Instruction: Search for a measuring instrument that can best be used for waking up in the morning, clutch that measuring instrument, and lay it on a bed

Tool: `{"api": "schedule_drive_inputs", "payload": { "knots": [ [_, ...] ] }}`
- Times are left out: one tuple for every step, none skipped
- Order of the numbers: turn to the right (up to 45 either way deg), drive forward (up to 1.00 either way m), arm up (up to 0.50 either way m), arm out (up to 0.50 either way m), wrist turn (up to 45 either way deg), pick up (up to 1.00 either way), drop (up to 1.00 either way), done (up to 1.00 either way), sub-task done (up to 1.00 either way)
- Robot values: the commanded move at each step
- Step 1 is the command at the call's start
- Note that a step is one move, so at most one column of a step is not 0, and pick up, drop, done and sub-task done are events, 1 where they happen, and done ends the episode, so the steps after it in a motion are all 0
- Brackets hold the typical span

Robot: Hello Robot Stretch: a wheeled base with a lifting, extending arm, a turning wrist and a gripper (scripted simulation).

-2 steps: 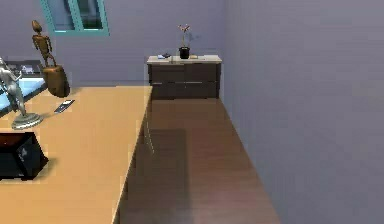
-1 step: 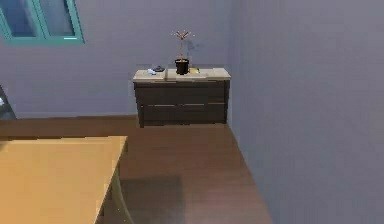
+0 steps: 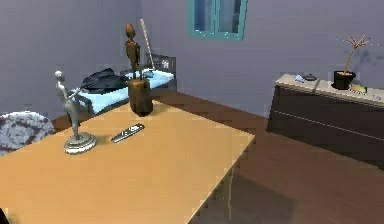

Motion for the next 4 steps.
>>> {"api": "schedule_drive_inputs", "payload": {
  "knots": [
    [0.0, 0.05, 0.0, 0.0, 0.0, 0.0, 0.0, 0.0, 0.0],
    [-45.0, 0.0, 0.0, 0.0, 0.0, 0.0, 0.0, 0.0, 0.0],
    [-45.0, 0.0, 0.0, 0.0, 0.0, 0.0, 0.0, 0.0, 0.0],
    [-45.0, 0.0, 0.0, 0.0, 0.0, 0.0, 0.0, 0.0, 0.0]
  ]
}}
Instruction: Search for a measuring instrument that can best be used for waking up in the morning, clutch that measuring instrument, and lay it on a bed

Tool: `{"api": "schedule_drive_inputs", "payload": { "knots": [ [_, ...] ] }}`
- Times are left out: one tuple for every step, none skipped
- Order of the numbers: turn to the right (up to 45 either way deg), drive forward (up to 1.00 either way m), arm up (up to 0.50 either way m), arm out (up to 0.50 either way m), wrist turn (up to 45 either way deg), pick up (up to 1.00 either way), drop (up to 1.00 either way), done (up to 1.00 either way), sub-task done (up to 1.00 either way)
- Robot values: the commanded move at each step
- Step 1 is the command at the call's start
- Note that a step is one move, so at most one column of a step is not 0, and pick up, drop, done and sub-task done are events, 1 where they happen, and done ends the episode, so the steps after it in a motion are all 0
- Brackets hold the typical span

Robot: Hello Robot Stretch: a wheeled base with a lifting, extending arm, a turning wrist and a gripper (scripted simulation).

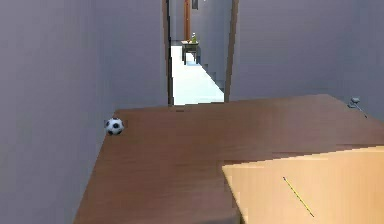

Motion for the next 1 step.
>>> {"api": "schedule_drive_inputs", "payload": {
  "knots": [
    [-15.0, 0.0, 0.0, 0.0, 0.0, 0.0, 0.0, 0.0, 0.0]
  ]
}}
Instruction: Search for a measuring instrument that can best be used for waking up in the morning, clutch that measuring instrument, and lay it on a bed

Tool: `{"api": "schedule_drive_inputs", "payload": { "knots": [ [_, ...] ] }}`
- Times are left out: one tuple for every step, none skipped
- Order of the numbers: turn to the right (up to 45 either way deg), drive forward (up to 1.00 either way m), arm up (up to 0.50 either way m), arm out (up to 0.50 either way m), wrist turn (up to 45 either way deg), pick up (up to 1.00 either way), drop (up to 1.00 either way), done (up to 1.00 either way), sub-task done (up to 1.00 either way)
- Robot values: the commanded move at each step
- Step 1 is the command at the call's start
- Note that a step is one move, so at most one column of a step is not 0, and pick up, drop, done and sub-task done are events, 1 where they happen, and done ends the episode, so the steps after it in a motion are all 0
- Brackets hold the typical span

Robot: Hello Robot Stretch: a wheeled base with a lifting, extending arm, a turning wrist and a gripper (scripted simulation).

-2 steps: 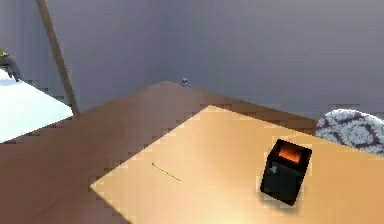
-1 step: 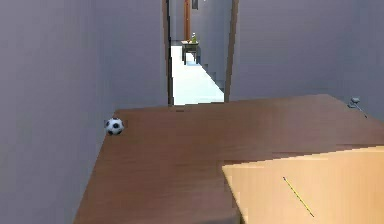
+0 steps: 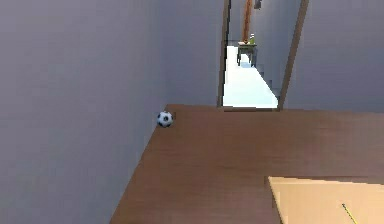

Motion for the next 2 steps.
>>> {"api": "schedule_drive_inputs", "payload": {
  "knots": [
    [0.0, 0.0, 0.5, 0.0, 0.0, 0.0, 0.0, 0.0, 0.0],
    [0.0, 0.0, 0.36, 0.0, 0.0, 0.0, 0.0, 0.0, 0.0]
  ]
}}
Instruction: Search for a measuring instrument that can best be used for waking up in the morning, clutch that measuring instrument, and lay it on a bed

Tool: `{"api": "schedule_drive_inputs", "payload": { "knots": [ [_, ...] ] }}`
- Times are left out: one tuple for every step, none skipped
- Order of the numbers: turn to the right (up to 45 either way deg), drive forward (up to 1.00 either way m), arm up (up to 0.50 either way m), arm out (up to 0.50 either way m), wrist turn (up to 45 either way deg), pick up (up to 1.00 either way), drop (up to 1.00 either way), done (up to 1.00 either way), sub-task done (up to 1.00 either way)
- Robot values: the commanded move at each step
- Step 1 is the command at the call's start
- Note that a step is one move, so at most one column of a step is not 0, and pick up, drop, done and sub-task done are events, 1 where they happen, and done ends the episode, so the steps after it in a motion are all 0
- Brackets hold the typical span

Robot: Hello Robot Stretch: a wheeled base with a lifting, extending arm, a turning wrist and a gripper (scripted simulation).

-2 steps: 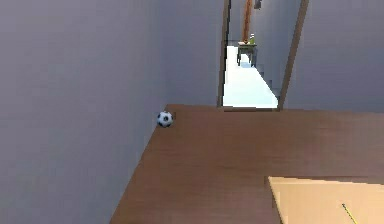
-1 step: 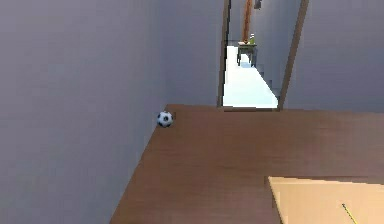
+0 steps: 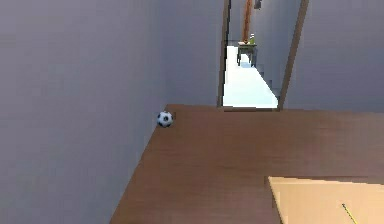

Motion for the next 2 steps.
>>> {"api": "schedule_drive_inputs", "payload": {
  "knots": [
    [0.0, 0.0, 0.0, 0.34, 0.0, 0.0, 0.0, 0.0, 0.0],
    [0.0, 0.0, 0.0, 0.0, 45.0, 0.0, 0.0, 0.0, 0.0]
  ]
}}
